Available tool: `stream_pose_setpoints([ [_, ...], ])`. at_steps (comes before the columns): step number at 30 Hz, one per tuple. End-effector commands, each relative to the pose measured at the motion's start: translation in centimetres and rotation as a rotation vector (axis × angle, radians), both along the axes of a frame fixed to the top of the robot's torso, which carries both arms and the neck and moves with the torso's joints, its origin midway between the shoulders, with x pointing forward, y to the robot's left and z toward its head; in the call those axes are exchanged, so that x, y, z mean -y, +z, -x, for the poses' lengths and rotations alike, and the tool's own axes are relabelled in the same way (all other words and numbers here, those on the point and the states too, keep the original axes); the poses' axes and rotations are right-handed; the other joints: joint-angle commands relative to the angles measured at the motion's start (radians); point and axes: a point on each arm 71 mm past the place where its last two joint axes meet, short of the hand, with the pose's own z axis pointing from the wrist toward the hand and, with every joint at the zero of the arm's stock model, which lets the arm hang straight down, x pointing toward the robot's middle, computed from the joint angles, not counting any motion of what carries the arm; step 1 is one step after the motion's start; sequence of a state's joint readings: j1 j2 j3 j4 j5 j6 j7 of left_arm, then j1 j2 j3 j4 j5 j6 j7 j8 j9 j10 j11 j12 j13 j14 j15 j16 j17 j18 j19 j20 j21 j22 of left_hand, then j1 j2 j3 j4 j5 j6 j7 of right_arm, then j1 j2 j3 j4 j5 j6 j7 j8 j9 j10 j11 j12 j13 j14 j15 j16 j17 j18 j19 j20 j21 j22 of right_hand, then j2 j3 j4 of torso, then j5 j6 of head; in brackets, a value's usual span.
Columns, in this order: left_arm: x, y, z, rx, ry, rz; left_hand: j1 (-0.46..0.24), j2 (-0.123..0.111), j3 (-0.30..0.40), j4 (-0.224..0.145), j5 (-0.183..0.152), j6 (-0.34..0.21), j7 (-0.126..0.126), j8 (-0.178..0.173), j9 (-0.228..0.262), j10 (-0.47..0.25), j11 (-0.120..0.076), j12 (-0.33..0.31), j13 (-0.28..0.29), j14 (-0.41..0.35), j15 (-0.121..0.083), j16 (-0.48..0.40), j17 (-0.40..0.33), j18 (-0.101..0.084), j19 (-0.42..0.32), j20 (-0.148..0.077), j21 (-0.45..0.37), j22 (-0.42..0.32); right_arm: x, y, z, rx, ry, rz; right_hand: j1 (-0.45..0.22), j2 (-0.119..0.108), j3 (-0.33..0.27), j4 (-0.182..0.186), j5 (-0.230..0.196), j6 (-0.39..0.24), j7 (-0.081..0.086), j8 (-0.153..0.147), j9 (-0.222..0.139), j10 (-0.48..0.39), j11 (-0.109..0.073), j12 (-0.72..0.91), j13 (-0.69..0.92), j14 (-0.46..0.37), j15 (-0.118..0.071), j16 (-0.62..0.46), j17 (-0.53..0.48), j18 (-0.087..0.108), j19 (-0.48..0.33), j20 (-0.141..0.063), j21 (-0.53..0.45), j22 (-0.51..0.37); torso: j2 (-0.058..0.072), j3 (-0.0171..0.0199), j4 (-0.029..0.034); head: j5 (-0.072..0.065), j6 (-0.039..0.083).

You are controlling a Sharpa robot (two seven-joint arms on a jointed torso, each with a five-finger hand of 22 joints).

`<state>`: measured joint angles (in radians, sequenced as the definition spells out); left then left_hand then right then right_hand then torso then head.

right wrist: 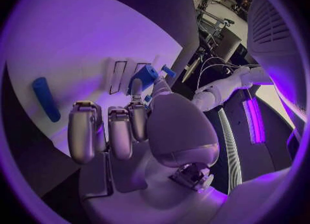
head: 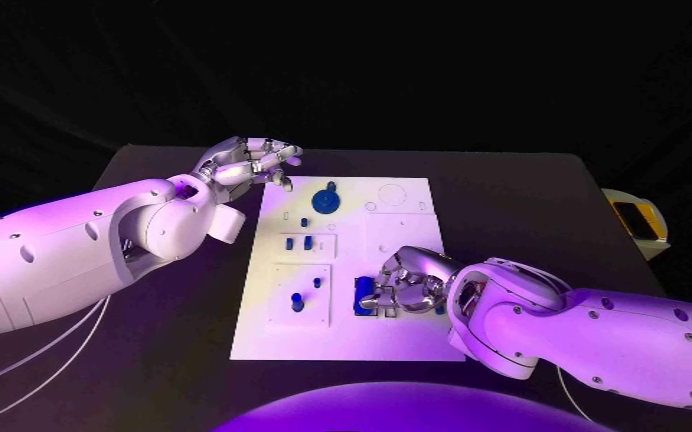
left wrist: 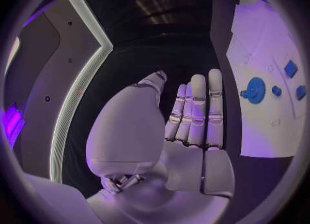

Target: Assemble the parts on the task board

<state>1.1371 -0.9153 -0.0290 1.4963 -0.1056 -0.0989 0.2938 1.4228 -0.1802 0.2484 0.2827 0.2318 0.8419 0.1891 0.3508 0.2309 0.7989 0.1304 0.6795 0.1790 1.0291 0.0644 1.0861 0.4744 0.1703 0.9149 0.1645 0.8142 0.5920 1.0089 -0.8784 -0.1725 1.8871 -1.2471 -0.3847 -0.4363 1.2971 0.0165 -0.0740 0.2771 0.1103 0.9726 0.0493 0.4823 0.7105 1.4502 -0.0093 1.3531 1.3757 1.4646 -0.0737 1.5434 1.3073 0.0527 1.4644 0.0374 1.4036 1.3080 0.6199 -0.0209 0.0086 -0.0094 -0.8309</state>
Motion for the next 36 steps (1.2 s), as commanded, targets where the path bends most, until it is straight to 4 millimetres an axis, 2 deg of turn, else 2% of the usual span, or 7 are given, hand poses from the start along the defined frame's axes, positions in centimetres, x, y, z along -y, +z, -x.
stream_pose_setpoints([
  [1, 0.2, 0.1, 0.1, 0.000, -0.018, 0.010, 0.006, 0.003, -0.001, 0.005, 0.001, -0.002, 0.002, 0.002, -0.001, -0.009, 0.001, 0.000, -0.001, 0.000, -0.001, 0.004, 0.000, 0.013, 0.007, -0.001, -0.006, -0.002, 0.2, -0.4, 0.2, -0.021, 0.019, 0.031, 0.063, 0.042, 0.002, -0.007, -0.004, 0.007, -0.002, -0.001, 0.000, 0.009, -0.014, 0.000, 0.024, 0.091, -0.009, 0.003, 0.184, -0.019, 0.046, -0.007, 0.005, 0.217, -0.001, -0.0004, -0.0008, 0.001, -0.002],
  [5, 0.2, 0.1, 0.1, 0.000, -0.018, 0.010, 0.006, 0.004, -0.001, 0.005, 0.001, -0.002, 0.002, 0.002, -0.001, -0.009, 0.001, 0.000, -0.001, 0.000, -0.001, 0.004, 0.000, 0.013, 0.008, -0.001, -0.006, -0.002, 0.5, -0.4, 0.2, -0.019, 0.021, 0.044, 0.085, 0.032, 0.003, -0.013, -0.004, 0.007, -0.004, -0.002, 0.000, 0.009, -0.016, 0.000, 0.024, 0.091, -0.010, 0.004, 0.184, -0.019, 0.045, -0.009, 0.004, 0.217, -0.001, -0.0003, -0.0010, 0.000, -0.002],
  [8, 0.1, 0.1, 0.1, 0.000, -0.018, 0.009, 0.006, 0.004, -0.001, 0.005, 0.001, -0.002, 0.002, 0.002, -0.001, -0.009, 0.001, 0.000, -0.001, 0.000, -0.001, 0.004, 0.000, 0.013, 0.008, -0.001, -0.006, -0.002, 0.9, -0.4, 0.2, -0.012, 0.017, 0.052, 0.108, 0.033, 0.017, -0.017, -0.036, 0.008, -0.005, -0.004, -0.002, 0.010, -0.017, 0.001, 0.026, 0.091, -0.011, 0.004, 0.185, -0.018, 0.045, -0.010, 0.003, 0.217, 0.000, 0.0001, -0.0005, 0.001, -0.004],
  [16, 0.0, 0.1, 0.1, -0.001, -0.016, 0.008, 0.006, 0.004, -0.001, 0.005, 0.001, -0.002, 0.002, 0.002, -0.001, -0.009, 0.001, 0.000, -0.001, 0.000, -0.001, 0.004, 0.000, 0.013, 0.008, -0.001, -0.006, -0.002, 1.4, -0.2, 0.2, 0.009, 0.009, 0.055, 0.126, 0.028, 0.032, -0.015, -0.012, 0.010, -0.006, -0.008, -0.006, 0.011, -0.018, 0.002, 0.028, 0.092, -0.012, 0.004, 0.187, -0.019, 0.046, -0.011, 0.005, 0.218, 0.000, 0.0012, -0.0009, 0.002, -0.004],
  [23, 0.0, 0.1, 0.1, -0.001, -0.016, 0.009, 0.009, 0.005, 0.000, 0.004, 0.002, -0.003, 0.002, 0.002, -0.001, -0.009, 0.001, 0.000, -0.002, 0.000, -0.001, 0.004, 0.000, 0.013, 0.008, -0.001, -0.006, -0.002, 1.7, 0.2, 0.3, 0.028, -0.001, 0.030, 0.103, 0.012, 0.027, 0.009, -0.005, 0.013, -0.002, -0.009, -0.007, 0.010, -0.015, -0.001, 0.027, 0.091, -0.010, 0.003, 0.184, -0.019, 0.045, -0.010, 0.002, 0.217, -0.001, 0.0003, -0.0010, -0.001, -0.004],
  [28, 0.0, 0.1, 0.1, 0.000, -0.015, 0.008, 0.009, 0.005, 0.000, 0.004, 0.002, -0.003, 0.002, 0.002, -0.001, -0.009, 0.001, 0.000, -0.002, 0.000, -0.001, 0.004, 0.000, 0.013, 0.008, -0.001, -0.006, -0.002, 2.8, 0.9, -0.1, 0.064, -0.036, 0.009, 0.094, 0.005, 0.025, 0.011, -0.003, 0.008, 0.000, -0.013, -0.009, 0.008, -0.013, -0.005, 0.024, 0.091, -0.009, 0.003, 0.184, -0.018, 0.044, -0.009, -0.001, 0.216, -0.002, -0.0009, -0.0001, -0.003, -0.005],
  [36, -0.1, 0.1, 0.2, 0.002, -0.013, 0.009, 0.010, 0.005, 0.000, 0.004, 0.002, -0.003, 0.002, 0.002, -0.001, -0.009, 0.001, 0.000, -0.002, 0.000, -0.001, 0.004, 0.000, 0.013, 0.008, -0.001, -0.006, -0.002, 7.5, 2.7, -1.3, 0.142, -0.125, 0.049, 0.081, -0.027, 0.026, 0.010, 0.000, -0.050, 0.036, -0.076, -0.037, -0.026, 0.017, -0.059, -0.012, 0.088, 0.015, -0.002, 0.170, -0.013, 0.032, 0.008, -0.032, 0.208, -0.003, -0.0038, 0.0006, -0.020, -0.006],
])
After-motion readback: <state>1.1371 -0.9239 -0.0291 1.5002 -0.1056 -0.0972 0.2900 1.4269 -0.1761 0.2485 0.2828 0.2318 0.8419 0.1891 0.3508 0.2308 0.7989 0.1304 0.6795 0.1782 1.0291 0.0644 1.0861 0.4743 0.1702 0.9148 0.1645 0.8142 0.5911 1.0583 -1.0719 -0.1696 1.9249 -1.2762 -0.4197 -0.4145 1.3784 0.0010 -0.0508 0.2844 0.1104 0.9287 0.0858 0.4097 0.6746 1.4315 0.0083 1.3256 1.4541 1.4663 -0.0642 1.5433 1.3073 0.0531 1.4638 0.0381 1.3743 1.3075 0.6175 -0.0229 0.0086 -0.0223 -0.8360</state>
